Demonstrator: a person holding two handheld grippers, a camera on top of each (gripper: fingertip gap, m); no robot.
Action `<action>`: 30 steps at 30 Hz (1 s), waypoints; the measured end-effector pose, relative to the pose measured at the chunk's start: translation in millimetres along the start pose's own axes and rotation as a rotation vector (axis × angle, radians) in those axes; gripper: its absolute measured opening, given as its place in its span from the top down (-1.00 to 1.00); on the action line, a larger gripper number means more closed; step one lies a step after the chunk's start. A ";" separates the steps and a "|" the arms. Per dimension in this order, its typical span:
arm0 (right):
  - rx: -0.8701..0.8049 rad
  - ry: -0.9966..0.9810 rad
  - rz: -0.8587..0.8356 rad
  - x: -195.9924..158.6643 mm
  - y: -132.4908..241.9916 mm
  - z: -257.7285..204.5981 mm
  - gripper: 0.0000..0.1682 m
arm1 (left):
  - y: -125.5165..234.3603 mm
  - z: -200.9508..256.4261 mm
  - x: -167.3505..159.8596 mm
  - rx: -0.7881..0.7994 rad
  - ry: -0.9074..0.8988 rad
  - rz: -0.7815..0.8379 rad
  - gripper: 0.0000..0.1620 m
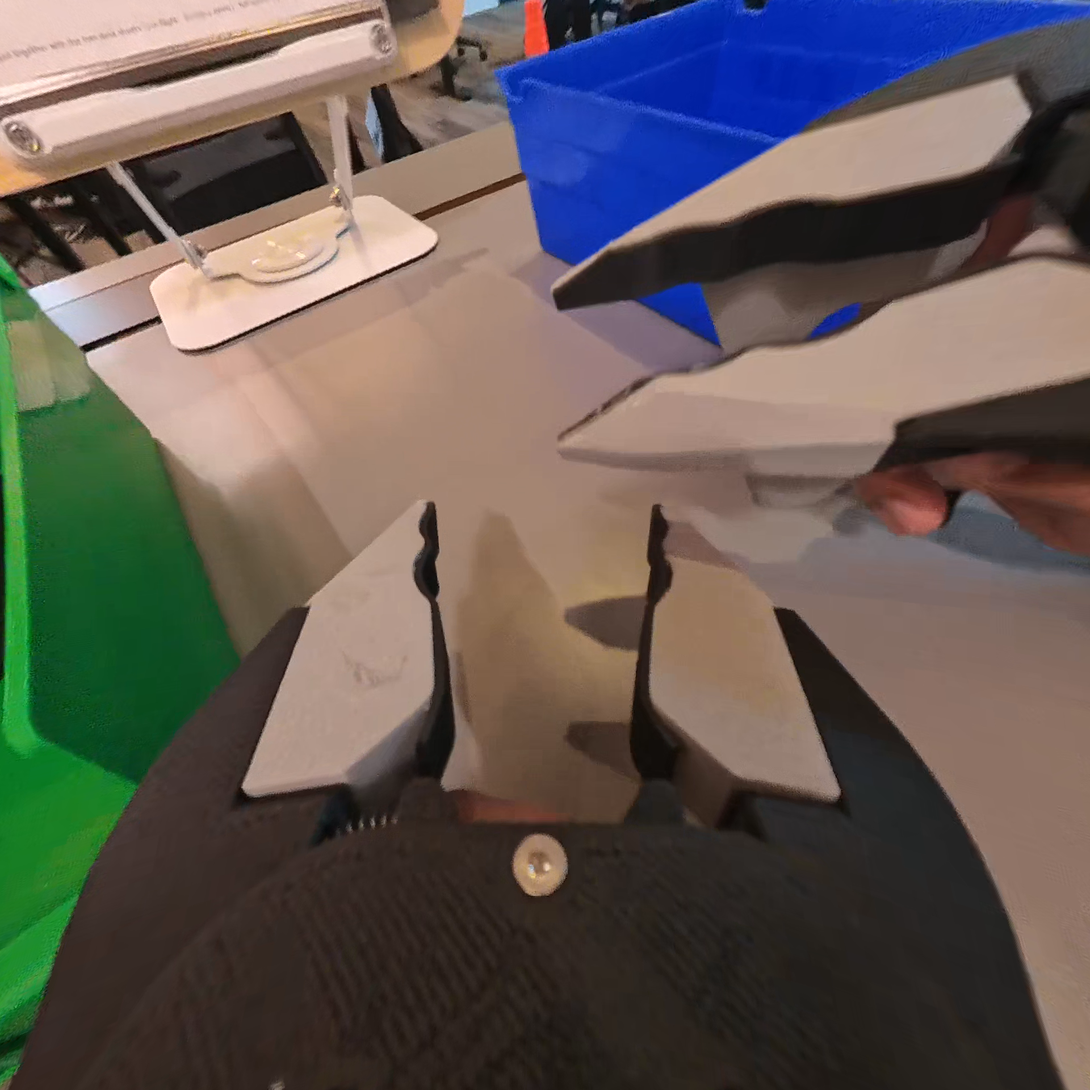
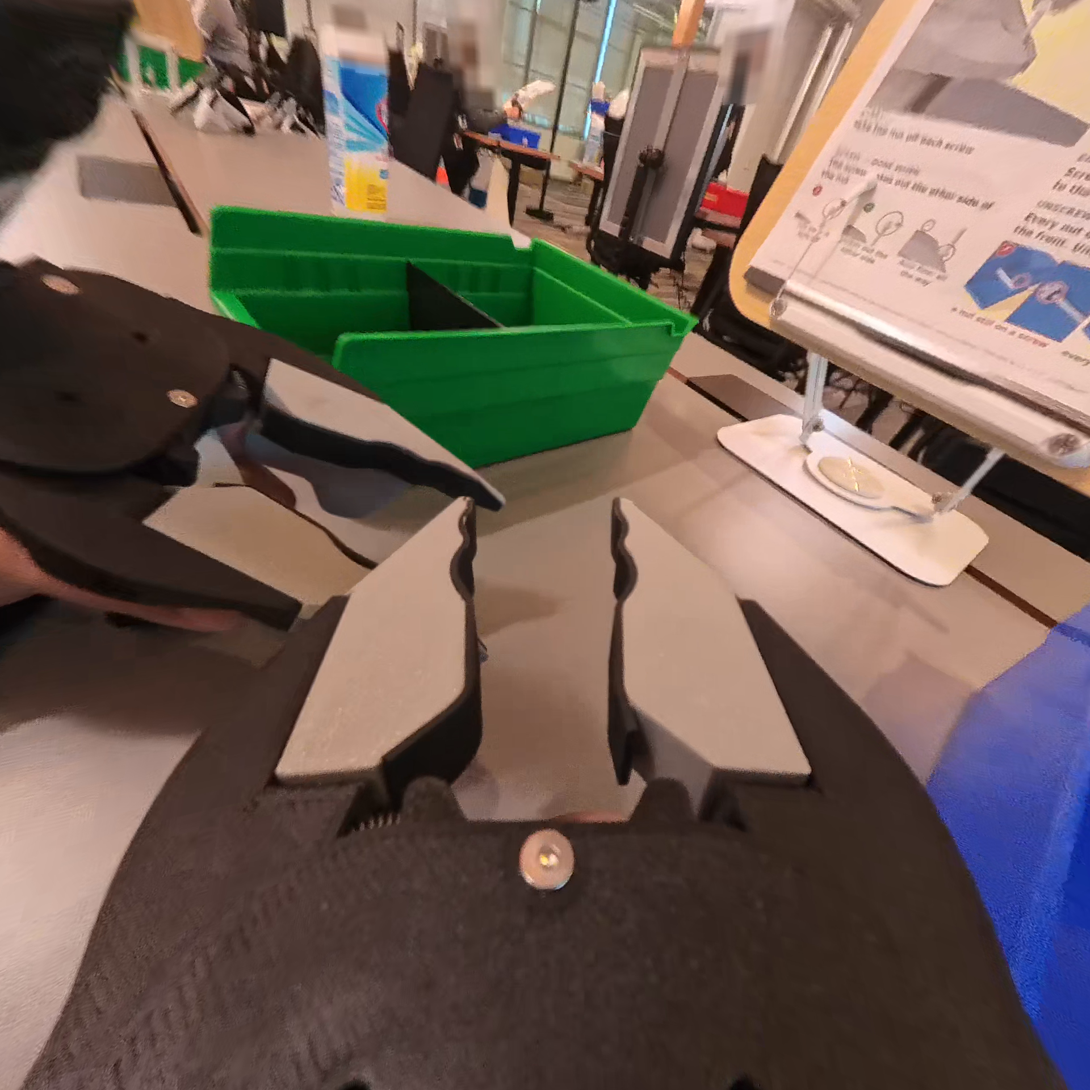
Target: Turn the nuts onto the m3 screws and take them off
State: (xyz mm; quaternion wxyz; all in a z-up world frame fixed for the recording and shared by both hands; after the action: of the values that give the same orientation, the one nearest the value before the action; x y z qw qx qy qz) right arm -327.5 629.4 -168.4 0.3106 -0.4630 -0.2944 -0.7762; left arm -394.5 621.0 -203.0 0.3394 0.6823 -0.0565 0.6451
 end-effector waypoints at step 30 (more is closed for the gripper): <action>-0.065 -0.185 -0.108 -30.2 -15.7 27.1 0.33 | -3.4 -2.3 10.2 -0.008 -0.048 0.093 -0.13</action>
State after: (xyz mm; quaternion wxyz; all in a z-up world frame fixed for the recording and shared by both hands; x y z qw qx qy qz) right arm -313.5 665.8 -187.5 0.2247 -0.5260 -0.3208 -0.7550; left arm -393.1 628.5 -195.1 0.3102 0.6928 -0.0989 0.6434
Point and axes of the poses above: each gripper's, where its closed fingertips meet, y back along the fingers, x out of its top, z = x × y across the jaws, the point moved 5 cm from there along y, back along the fingers, and after that the axes turned 11 degrees about y, right-handed, at the moved point
